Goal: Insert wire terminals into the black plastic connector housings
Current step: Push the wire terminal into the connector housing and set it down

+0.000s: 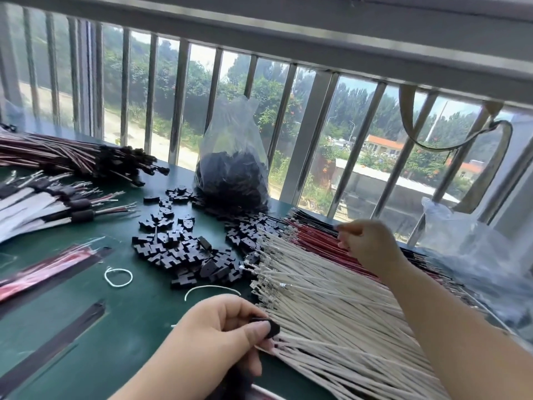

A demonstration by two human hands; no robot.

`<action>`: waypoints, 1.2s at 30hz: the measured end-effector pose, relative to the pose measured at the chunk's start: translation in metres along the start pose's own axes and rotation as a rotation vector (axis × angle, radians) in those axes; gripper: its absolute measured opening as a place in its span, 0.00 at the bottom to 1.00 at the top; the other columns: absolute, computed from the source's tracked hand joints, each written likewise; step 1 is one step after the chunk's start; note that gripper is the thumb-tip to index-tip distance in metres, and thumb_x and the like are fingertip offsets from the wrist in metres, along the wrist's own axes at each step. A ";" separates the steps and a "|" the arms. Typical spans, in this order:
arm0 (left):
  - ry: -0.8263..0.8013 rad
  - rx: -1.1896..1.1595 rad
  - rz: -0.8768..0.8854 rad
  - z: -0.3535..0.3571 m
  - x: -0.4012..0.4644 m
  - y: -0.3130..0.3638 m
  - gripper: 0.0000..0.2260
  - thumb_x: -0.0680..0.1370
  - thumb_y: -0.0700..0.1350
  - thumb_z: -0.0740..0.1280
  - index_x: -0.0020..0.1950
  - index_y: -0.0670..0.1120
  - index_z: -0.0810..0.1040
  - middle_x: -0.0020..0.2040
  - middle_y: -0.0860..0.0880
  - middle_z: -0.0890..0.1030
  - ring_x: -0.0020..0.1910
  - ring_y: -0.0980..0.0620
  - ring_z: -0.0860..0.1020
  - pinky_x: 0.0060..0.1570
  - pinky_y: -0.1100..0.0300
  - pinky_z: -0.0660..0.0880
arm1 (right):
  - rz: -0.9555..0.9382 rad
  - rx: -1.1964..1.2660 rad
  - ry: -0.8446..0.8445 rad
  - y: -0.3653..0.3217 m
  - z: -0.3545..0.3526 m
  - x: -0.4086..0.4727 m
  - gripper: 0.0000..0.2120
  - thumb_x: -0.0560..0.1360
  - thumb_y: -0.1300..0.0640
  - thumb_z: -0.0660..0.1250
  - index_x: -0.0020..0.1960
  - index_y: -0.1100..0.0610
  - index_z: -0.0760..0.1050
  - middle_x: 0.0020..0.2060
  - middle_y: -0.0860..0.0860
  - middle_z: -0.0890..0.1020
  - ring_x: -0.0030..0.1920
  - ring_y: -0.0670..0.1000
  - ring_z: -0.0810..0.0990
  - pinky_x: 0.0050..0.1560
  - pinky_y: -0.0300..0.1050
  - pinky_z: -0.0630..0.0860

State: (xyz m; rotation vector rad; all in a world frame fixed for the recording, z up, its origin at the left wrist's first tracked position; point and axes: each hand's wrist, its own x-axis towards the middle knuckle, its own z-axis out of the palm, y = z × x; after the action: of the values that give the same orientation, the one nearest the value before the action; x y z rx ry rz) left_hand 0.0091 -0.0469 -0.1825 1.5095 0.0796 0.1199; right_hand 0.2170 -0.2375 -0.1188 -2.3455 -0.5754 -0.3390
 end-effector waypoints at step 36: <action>-0.041 -0.170 -0.024 -0.002 -0.001 0.000 0.11 0.56 0.45 0.73 0.34 0.41 0.83 0.32 0.35 0.82 0.22 0.47 0.76 0.22 0.64 0.73 | -0.351 0.085 -0.245 -0.065 0.004 -0.137 0.07 0.68 0.57 0.75 0.42 0.46 0.82 0.34 0.37 0.78 0.37 0.41 0.77 0.34 0.26 0.67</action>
State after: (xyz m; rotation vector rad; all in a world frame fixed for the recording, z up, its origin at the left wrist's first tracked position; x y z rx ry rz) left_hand 0.0082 -0.0450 -0.1825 1.3407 0.0529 0.0744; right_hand 0.0668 -0.2340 -0.1378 -2.2146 -1.1038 -0.1795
